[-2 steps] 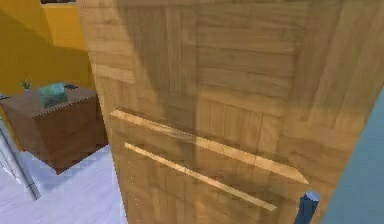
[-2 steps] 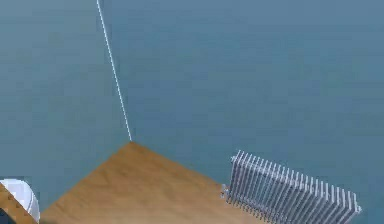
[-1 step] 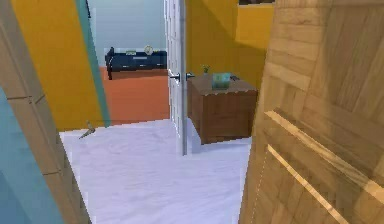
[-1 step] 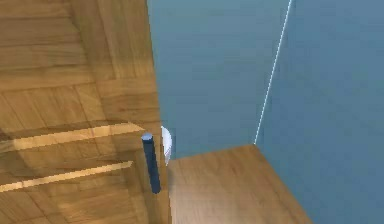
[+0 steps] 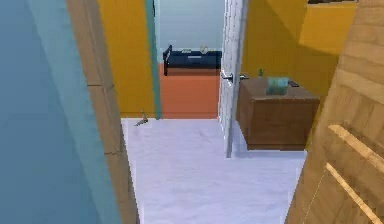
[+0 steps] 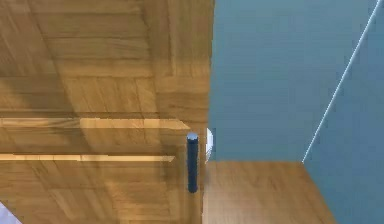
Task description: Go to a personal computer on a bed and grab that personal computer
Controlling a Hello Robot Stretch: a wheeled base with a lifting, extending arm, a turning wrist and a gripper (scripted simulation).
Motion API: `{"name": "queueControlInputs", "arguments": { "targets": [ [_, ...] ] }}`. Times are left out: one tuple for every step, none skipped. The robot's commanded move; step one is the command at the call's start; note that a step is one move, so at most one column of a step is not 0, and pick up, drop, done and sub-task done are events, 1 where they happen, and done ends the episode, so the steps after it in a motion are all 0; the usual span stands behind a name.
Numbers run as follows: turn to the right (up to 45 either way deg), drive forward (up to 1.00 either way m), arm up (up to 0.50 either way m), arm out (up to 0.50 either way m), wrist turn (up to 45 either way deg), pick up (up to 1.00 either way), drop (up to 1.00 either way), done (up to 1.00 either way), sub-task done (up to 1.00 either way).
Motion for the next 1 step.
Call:
{"name": "queueControlInputs", "arguments": {
  "targets": [
    [0.0,0.75,0.0,0.0,0.0,0.0,0.0,0.0,0.0]
  ]
}}
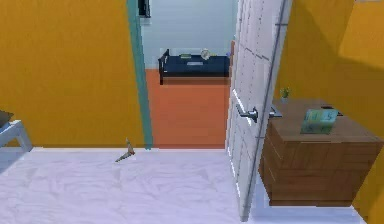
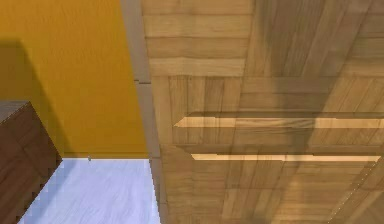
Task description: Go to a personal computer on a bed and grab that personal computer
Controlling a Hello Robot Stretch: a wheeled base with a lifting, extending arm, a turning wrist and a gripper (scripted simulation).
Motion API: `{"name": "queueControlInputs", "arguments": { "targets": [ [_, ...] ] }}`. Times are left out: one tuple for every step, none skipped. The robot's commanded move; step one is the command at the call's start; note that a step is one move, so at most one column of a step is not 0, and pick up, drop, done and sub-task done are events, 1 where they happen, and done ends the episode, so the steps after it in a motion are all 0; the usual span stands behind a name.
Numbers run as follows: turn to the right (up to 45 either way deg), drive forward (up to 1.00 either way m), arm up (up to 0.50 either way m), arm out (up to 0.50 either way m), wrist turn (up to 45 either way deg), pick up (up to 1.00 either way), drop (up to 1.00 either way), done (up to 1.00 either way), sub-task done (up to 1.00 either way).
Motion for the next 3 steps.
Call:
{"name": "queueControlInputs", "arguments": {
  "targets": [
    [0.0,0.15,0.0,0.0,0.0,0.0,0.0,0.0,0.0],
    [-24.0,0.0,0.0,0.0,0.0,0.0,0.0,0.0,0.0],
    [0.0,0.65,0.0,0.0,0.0,0.0,0.0,0.0,0.0]
  ]
}}
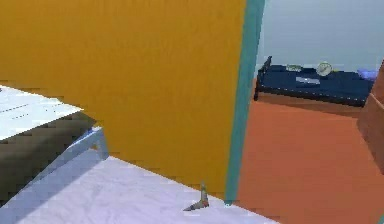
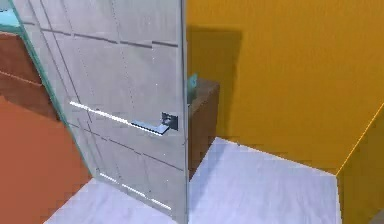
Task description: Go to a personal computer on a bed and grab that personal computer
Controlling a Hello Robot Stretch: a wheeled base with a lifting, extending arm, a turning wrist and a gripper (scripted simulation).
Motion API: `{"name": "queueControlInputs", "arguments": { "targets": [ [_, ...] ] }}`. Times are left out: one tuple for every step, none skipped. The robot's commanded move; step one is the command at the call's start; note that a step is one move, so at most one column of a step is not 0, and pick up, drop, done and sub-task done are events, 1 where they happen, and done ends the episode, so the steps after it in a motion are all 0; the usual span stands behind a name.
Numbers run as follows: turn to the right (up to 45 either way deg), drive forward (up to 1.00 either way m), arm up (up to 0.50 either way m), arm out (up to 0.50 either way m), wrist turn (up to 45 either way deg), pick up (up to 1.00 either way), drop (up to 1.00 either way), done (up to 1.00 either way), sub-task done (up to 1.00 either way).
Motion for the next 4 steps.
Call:
{"name": "queueControlInputs", "arguments": {
  "targets": [
    [30.0,0.0,0.0,0.0,0.0,0.0,0.0,0.0,0.0],
    [0.0,1.0,0.0,0.0,0.0,0.0,0.0,0.0,0.0],
    [0.0,1.0,0.0,0.0,0.0,0.0,0.0,0.0,0.0],
    [0.0,0.8,0.0,0.0,0.0,0.0,0.0,0.0,0.0]
  ]
}}
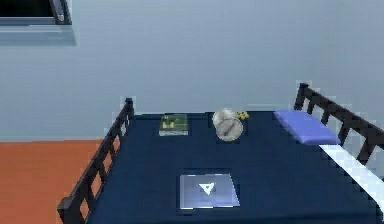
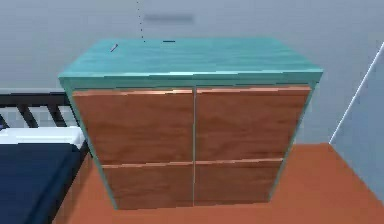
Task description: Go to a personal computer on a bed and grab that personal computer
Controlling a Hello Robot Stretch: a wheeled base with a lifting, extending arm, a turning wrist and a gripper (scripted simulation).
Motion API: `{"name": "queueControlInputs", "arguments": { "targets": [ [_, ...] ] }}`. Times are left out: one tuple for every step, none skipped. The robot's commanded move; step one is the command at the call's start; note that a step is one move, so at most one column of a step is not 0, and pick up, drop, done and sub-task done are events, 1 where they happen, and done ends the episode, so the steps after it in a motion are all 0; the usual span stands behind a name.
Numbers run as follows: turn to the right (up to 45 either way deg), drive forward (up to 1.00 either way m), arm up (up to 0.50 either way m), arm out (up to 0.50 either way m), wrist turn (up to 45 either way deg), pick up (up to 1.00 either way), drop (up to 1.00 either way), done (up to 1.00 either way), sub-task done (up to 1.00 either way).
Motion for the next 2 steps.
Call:
{"name": "queueControlInputs", "arguments": {
  "targets": [
    [-45.0,0.0,0.0,0.0,0.0,0.0,0.0,0.0,0.0],
    [-33.0,0.0,0.0,0.0,0.0,0.0,0.0,0.0,0.0]
  ]
}}
